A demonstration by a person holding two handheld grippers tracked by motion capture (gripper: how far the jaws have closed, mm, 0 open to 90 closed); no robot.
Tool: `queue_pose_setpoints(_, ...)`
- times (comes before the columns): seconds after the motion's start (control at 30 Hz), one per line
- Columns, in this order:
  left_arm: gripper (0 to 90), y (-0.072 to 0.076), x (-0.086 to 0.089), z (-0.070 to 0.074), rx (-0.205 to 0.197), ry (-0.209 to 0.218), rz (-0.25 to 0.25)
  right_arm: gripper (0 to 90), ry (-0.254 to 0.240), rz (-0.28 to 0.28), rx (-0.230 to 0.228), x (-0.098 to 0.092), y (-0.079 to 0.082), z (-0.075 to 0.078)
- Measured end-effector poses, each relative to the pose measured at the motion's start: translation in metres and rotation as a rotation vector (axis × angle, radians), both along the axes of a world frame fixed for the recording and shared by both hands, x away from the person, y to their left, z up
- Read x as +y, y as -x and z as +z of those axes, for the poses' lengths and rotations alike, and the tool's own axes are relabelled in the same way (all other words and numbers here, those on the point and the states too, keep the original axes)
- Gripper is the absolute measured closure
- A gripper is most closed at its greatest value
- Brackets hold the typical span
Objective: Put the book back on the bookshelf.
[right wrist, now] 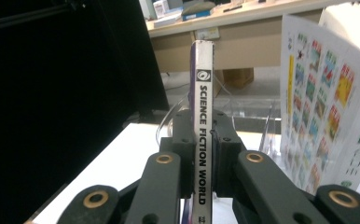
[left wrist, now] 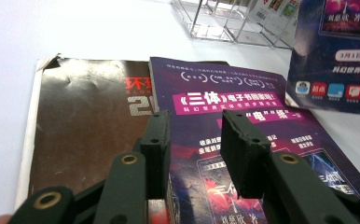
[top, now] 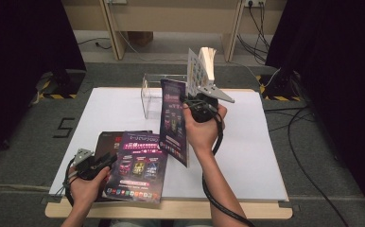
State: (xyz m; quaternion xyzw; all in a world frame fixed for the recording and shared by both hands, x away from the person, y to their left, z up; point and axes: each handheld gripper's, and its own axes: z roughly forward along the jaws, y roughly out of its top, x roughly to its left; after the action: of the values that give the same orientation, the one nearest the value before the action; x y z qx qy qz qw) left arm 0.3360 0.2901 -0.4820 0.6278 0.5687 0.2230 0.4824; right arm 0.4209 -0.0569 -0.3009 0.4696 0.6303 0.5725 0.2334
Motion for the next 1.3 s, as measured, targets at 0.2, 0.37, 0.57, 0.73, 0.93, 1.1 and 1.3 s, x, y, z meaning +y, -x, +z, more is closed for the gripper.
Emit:
queue_pose_setpoints(0.2, 62.6, 0.0, 0.0, 0.0, -0.003, 0.001, -0.001, 83.4, -0.004, -0.02, -0.028, 0.001, -0.004, 0.007)
queue_pose_setpoints(0.37, 62.6, 0.0, 0.001, 0.0, -0.004, 0.002, -0.001, 83.5, 0.006, -0.038, -0.035, 0.001, -0.009, 0.01)
queue_pose_setpoints(0.57, 62.7, 0.0, 0.0, -0.001, -0.002, -0.002, 0.0, 83.4, 0.007, -0.052, -0.04, -0.001, -0.016, 0.012)
queue_pose_setpoints(0.73, 62.6, 0.0, 0.0, -0.001, -0.002, -0.003, -0.001, 83.4, 0.008, -0.059, -0.043, -0.001, -0.02, 0.014)
queue_pose_setpoints(0.93, 62.4, -0.001, -0.001, -0.001, -0.004, -0.005, -0.006, 83.5, 0.008, -0.068, -0.048, -0.001, -0.024, 0.018)
queue_pose_setpoints(1.1, 62.5, 0.0, -0.001, 0.0, -0.007, -0.006, -0.005, 83.4, 0.01, -0.071, -0.058, 0.001, -0.028, 0.023)
queue_pose_setpoints(1.3, 62.5, -0.001, -0.001, 0.0, -0.006, -0.004, -0.004, 83.4, 0.006, -0.075, -0.07, 0.005, -0.032, 0.026)
